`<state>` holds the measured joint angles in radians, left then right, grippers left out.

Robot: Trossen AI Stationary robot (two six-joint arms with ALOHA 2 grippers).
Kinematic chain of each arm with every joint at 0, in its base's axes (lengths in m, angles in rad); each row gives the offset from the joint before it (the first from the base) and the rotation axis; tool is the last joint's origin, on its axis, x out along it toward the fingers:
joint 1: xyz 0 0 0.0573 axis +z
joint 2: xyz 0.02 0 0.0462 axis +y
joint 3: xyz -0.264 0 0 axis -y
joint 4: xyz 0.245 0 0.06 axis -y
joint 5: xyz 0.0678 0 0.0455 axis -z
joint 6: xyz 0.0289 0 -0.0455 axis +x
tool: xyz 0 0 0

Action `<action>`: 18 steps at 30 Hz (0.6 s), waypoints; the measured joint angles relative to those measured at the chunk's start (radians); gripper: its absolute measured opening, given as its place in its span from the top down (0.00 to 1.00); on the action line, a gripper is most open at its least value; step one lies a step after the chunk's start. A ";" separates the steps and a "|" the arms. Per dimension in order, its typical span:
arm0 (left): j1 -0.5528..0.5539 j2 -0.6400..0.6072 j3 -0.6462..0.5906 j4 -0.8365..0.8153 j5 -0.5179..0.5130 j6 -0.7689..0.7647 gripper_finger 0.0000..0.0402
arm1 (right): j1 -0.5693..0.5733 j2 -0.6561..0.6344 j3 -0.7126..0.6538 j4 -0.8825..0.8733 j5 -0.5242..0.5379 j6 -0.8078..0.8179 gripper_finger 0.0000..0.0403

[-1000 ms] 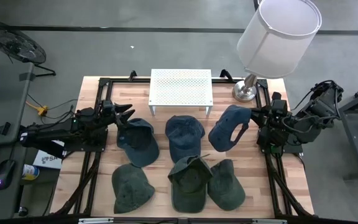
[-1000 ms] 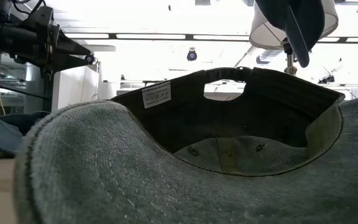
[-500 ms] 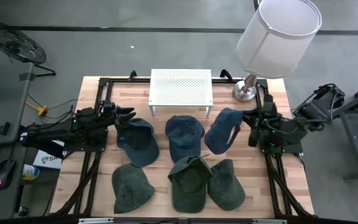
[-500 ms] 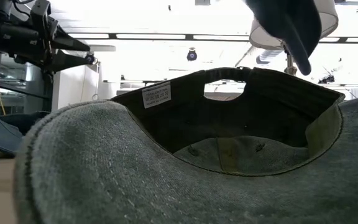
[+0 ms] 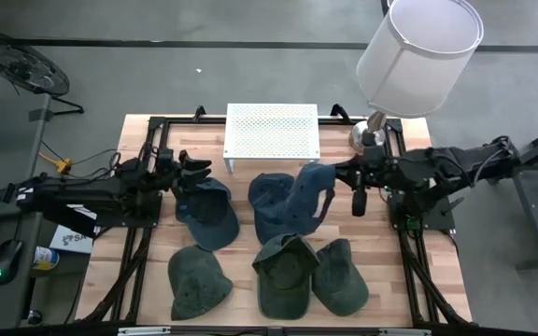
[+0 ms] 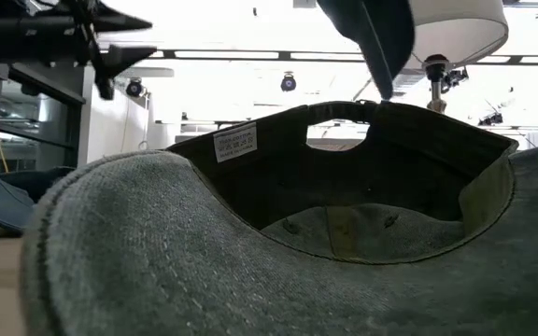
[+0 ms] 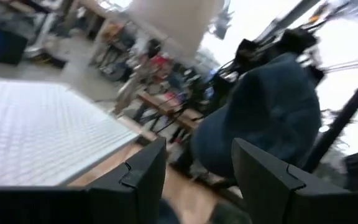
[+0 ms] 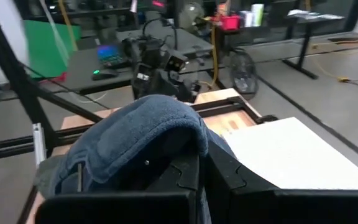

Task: Pick & Place hat
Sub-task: Put the right blue cap on the shelf

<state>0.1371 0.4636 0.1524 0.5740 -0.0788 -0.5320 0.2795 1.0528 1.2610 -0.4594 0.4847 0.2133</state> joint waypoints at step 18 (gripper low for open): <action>0.000 0.599 0.505 0.096 0.316 0.192 0.55 | -0.237 0.107 0.000 0.184 -0.482 -0.061 1.00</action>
<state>0.1371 1.0623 0.6576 0.6699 0.2370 -0.3397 0.0424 1.1595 1.2610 -0.2751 0.0026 0.1523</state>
